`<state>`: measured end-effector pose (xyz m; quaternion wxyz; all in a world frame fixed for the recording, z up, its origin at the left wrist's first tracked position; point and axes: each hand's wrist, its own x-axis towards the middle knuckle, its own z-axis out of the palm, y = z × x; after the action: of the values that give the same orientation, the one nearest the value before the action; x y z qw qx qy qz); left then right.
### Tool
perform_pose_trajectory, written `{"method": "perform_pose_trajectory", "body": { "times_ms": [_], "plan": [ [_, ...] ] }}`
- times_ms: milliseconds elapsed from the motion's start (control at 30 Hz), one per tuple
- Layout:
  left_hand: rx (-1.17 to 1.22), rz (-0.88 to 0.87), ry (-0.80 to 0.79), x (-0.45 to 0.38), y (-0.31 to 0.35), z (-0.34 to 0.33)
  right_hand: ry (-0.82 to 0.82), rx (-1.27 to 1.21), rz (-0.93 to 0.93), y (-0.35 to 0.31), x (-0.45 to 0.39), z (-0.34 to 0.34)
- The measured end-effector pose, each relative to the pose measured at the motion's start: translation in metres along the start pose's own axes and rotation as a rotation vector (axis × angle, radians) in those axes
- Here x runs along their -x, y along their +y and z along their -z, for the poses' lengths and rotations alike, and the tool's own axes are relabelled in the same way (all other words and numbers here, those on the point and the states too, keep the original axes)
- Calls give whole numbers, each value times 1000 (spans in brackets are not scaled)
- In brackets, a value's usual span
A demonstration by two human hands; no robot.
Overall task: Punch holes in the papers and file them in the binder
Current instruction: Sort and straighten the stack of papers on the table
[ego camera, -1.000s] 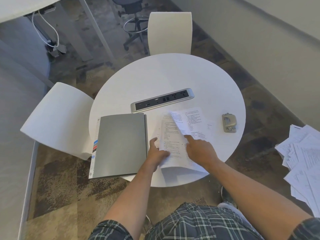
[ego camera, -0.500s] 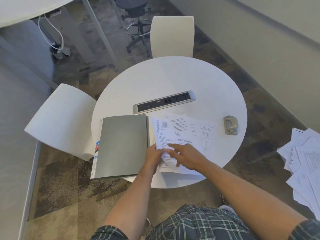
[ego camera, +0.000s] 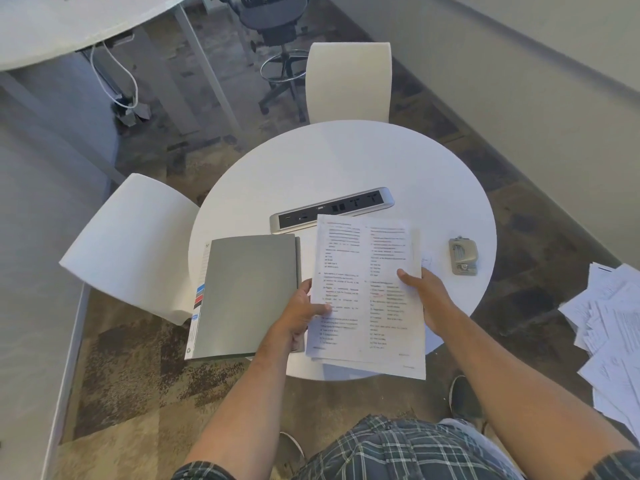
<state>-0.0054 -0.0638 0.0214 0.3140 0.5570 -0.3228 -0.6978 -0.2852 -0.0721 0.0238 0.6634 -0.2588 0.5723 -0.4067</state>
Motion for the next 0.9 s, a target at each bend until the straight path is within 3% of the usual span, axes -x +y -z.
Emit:
{"method": "perform_pose_trajectory", "body": {
  "times_ms": [133, 333, 467, 567, 667, 767, 900],
  "plan": [
    [-14, 1, 6, 0, 6, -2, -37, 38, 21, -4, 0, -1],
    [232, 60, -7, 8, 10, -15, -139, -35, 24, -6, 9, -15],
    [129, 92, -11, 9, 6, -16, -135, 55, 71, -3, 11, -22],
    [82, 97, 88, 10, 0, -1, -115, 159, 59, -2, 6, -20],
    [84, 99, 251, 10, -9, 13, -25, 472, 55, 9, -5, -13],
    [25, 99, 377, 11, -17, 22, 59, 1172, 169, 24, -9, 2],
    [-14, 136, 463, 14, -25, 25, -4, 1688, 139, 33, -6, 13]
  ]
}}
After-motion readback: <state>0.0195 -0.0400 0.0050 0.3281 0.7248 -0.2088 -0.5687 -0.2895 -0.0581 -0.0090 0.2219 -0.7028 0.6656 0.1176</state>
